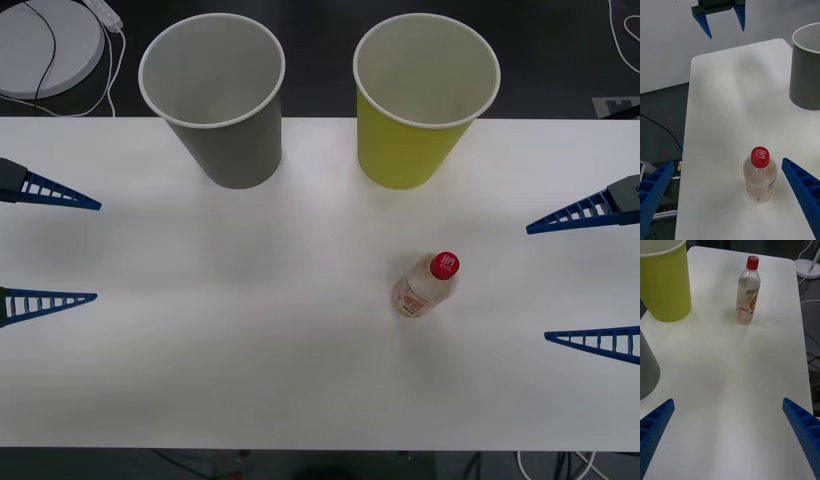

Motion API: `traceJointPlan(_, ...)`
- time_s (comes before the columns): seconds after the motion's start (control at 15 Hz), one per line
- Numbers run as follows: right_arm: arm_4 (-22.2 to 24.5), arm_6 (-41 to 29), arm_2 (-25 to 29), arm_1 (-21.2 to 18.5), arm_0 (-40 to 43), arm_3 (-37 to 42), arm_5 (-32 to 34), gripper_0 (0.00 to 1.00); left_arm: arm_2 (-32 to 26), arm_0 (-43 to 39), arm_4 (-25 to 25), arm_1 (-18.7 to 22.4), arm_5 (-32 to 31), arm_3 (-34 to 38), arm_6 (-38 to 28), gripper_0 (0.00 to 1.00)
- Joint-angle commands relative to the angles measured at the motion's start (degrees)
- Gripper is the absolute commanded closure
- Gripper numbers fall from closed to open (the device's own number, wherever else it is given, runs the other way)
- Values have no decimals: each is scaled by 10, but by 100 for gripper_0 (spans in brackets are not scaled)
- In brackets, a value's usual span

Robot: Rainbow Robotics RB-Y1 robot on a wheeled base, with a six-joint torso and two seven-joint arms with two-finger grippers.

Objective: Put the can into the green bin and the plastic bottle into the gray bin

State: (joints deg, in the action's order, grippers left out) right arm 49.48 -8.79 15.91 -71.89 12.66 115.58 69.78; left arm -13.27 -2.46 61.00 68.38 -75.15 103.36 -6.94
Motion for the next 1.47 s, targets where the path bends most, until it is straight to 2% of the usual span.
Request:
traceJointPlan(0.07, 0, 0, 0, 0, 0, 0, 0, 0, 0, 0, 0, 0, 0, 0, 0, 0)
traceJointPlan(0.2, 0, 0, 0, 0, 0, 0, 0, 0, 0, 0, 0, 0, 0, 0, 0, 0)
traceJointPlan(0.27, -12, -3, -7, 27, 13, 0, 1, 0, 0, 0, 0, 0, 0, 0, 0, 0)
traceJointPlan(0.4, -24, -4, -4, 40, 15, 1, 6, 0, 0, 0, 0, 0, 0, 0, 0, 0)
traceJointPlan(0.6, -25, 1, -3, 47, 15, 4, 6, 0, 0, 0, 0, 0, 0, 0, 0, 0)
traceJointPlan(0.93, -9, 31, 26, 93, 39, 7, -1, 0, 0, 0, 0, 0, 0, 0, 0, 0)
traceJointPlan(1.33, -48, 134, 29, 99, 118, 3, -112, 0, 0, 0, 0, 0, 0, 0, 0, 0)
traceJointPlan(1.47, -55, 144, 29, 115, 123, -16, -117, 0, 0, 0, 0, 0, 0, 0, 0, 0)
